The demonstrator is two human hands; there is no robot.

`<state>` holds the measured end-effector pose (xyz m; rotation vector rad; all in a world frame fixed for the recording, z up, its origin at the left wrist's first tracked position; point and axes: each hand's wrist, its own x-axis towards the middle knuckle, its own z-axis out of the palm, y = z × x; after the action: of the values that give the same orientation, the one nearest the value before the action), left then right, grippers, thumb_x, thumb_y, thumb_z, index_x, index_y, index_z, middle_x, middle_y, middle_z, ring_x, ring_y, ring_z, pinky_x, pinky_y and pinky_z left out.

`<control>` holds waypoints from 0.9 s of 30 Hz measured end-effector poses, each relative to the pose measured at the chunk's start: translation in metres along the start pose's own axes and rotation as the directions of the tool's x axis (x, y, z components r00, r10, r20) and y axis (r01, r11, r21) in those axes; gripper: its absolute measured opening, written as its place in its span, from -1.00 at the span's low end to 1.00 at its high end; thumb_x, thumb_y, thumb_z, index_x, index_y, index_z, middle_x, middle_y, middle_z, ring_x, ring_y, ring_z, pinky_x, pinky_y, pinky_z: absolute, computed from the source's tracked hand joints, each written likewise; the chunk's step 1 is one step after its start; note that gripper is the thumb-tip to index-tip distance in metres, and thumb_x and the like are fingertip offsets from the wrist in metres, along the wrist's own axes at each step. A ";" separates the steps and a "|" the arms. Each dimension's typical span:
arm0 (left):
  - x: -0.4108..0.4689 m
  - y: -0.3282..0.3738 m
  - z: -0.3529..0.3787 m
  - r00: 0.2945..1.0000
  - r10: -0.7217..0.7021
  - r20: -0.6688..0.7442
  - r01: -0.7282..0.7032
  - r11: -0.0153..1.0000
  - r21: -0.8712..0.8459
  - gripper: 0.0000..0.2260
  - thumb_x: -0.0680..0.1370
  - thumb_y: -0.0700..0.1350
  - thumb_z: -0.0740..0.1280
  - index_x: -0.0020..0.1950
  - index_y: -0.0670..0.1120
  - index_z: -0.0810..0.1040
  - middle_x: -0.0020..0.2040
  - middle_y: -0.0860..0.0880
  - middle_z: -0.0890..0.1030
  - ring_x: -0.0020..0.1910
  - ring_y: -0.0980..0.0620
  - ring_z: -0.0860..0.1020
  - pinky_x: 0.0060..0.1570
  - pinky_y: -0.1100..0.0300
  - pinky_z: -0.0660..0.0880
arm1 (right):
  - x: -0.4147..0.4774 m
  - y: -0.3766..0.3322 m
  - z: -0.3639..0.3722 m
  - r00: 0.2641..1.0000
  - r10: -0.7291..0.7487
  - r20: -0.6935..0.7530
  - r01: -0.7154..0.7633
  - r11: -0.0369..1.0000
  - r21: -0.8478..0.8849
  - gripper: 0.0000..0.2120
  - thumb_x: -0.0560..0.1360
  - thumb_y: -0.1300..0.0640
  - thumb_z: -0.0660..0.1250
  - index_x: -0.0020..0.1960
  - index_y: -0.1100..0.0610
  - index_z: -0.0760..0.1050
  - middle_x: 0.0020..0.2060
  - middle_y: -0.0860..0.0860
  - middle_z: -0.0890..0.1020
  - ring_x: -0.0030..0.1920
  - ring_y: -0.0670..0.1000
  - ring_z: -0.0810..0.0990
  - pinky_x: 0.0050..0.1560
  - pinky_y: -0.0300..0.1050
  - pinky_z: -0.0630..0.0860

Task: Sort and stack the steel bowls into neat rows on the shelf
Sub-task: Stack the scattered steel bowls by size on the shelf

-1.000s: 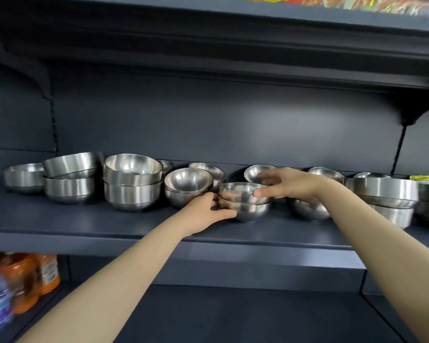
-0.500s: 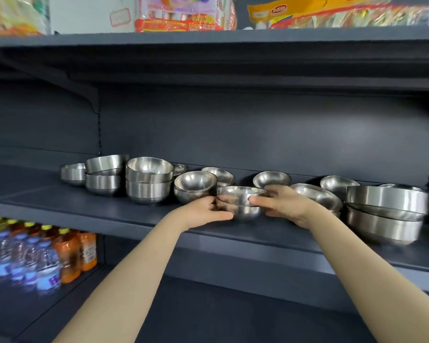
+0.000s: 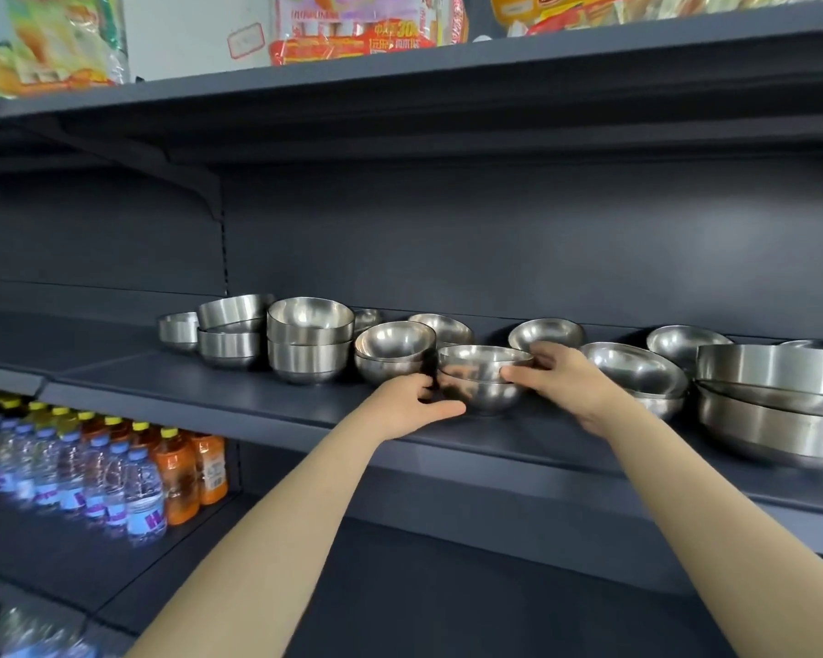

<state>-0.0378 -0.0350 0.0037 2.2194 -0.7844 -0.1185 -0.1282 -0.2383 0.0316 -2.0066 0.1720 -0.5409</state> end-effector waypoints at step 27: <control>0.042 -0.080 -0.059 0.981 0.027 -0.195 -0.009 0.996 0.094 -0.55 0.53 0.19 0.33 0.21 -0.14 0.46 0.11 -0.05 0.59 0.08 -0.09 0.57 -0.10 0.11 0.47 | 0.109 -0.096 0.106 0.929 0.280 0.241 -0.004 0.661 -0.750 0.00 0.29 -0.23 0.52 0.56 -0.01 0.08 0.52 -0.11 0.23 0.50 -0.04 0.22 0.49 -0.03 0.19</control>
<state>0.0546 0.0203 -0.0036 2.2688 -0.7130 0.1463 0.0053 -0.1436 0.1061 -2.8234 0.3864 0.0285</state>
